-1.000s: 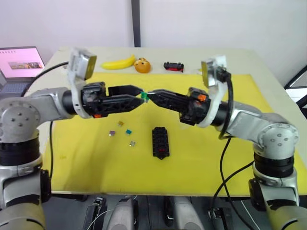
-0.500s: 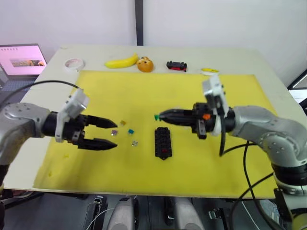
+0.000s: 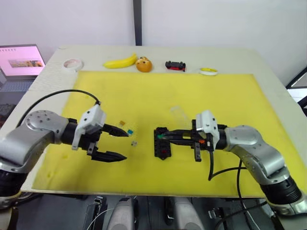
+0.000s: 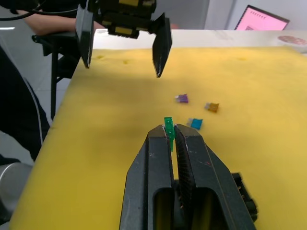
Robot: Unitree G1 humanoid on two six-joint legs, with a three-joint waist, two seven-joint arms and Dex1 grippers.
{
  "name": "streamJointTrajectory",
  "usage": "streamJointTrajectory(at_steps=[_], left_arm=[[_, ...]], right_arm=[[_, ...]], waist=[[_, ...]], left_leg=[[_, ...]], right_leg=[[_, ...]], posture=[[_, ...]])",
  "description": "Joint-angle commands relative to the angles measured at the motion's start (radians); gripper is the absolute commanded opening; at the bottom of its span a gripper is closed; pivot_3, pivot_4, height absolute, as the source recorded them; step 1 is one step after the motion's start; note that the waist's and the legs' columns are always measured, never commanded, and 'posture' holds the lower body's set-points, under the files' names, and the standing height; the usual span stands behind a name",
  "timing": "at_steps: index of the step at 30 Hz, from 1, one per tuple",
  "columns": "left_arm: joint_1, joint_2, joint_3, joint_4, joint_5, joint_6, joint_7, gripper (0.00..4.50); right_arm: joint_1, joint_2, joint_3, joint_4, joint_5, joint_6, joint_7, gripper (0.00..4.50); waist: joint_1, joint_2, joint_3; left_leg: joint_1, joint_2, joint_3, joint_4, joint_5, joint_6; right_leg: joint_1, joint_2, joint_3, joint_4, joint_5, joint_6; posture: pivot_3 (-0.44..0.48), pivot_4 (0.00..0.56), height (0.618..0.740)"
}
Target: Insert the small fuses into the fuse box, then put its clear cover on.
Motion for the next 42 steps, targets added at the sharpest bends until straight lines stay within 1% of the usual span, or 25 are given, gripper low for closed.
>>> streamJointTrajectory(at_steps=[1,6,12,22,42], left_arm=[[0.012,-0.021,0.021,-0.044,0.003,-0.033,0.026,3.95],[0.071,-0.041,0.035,-0.106,-0.003,-0.036,0.064,3.95],[0.123,-0.044,0.042,-0.145,0.0,-0.041,0.089,3.95],[0.126,-0.046,0.04,-0.158,-0.002,-0.037,0.111,3.95],[0.145,-0.045,0.036,-0.178,0.004,-0.038,0.138,3.95]], right_arm=[[0.026,0.022,-0.031,0.038,-0.029,-0.093,0.037,0.19],[0.031,0.039,-0.02,0.11,-0.066,-0.154,0.081,0.19],[0.017,0.062,-0.004,0.142,-0.084,-0.174,0.118,0.19],[0.0,0.099,0.015,0.192,-0.122,-0.203,0.15,0.19],[-0.026,0.13,0.013,0.287,-0.165,-0.241,0.192,0.19]], waist=[[0.0,0.0,0.0],[-0.002,0.0,0.0],[0.0,0.0,0.0],[0.0,0.0,0.0],[0.0,0.0,0.0]], left_leg=[[0.0,0.0,0.0,0.0,0.0,0.0],[0.001,0.0,0.0,0.0,0.0,0.0],[0.002,0.0,0.0,0.0,0.0,0.0],[0.002,0.0,0.0,0.0,0.0,0.0],[0.004,0.0,0.0,0.0,0.0,0.0]], right_leg=[[0.0,0.0,0.0,0.0,0.0,0.0],[0.0,0.0,0.0,0.001,0.0,0.0],[0.001,0.0,0.0,0.001,0.0,0.0],[0.002,0.0,0.0,0.001,0.0,0.0],[0.002,0.0,0.0,0.003,0.0,0.0]], posture=[[0.0,0.15,0.737],[0.0,0.15,0.737],[0.0,0.15,0.737],[0.0,0.15,0.737],[0.0,0.15,0.737]])
